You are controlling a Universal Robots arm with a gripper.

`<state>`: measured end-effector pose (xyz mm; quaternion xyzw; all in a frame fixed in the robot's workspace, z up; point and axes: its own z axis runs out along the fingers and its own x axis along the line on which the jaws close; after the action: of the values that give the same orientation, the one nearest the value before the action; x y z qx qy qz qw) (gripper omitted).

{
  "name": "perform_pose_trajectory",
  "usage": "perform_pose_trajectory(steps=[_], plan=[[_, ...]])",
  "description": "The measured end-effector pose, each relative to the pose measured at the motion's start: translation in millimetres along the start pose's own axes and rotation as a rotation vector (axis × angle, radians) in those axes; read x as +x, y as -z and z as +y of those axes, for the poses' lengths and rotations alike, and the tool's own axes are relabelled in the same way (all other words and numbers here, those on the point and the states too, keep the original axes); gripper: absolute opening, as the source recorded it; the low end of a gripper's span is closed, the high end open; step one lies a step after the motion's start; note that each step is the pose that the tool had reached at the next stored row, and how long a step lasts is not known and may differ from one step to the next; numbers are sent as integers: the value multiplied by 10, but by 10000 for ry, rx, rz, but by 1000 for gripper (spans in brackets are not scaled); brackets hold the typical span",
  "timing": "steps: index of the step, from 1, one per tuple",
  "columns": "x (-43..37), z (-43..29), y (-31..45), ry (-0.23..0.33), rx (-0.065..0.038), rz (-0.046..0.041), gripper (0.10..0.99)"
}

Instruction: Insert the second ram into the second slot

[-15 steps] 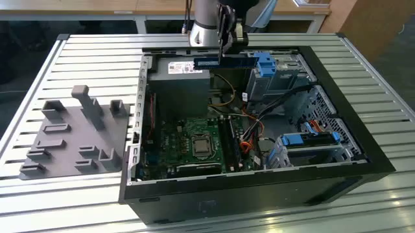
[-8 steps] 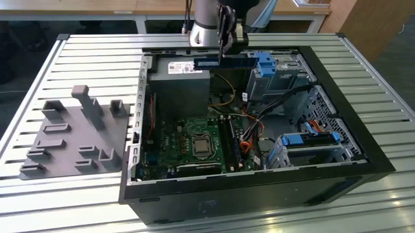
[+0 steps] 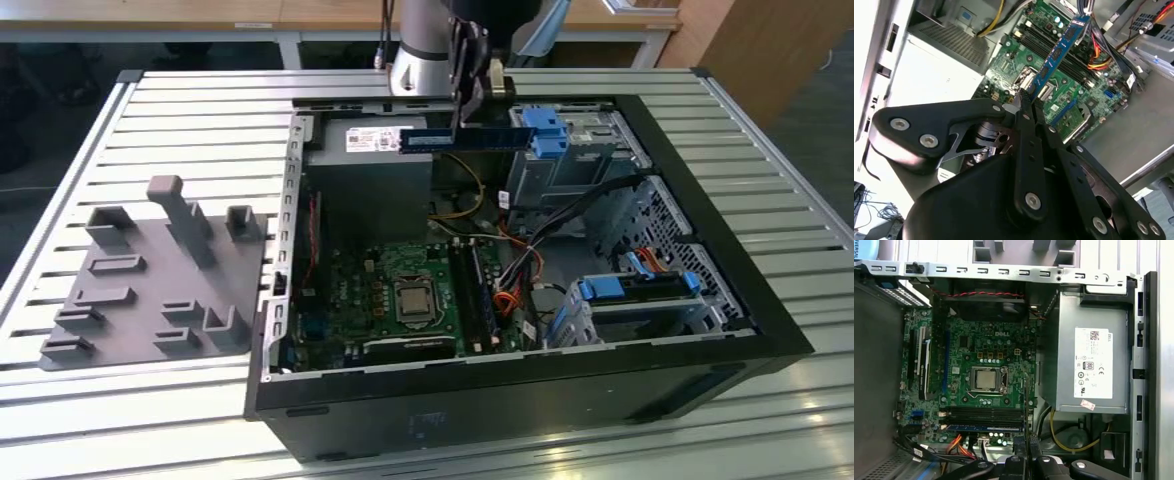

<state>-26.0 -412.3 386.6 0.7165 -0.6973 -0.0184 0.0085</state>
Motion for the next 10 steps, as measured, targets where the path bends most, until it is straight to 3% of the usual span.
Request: perform_pose_trajectory(steps=[7,10], plan=[[147,4,1,-3,-1,47,141],[157,4,-5,-177,2,73,141]])
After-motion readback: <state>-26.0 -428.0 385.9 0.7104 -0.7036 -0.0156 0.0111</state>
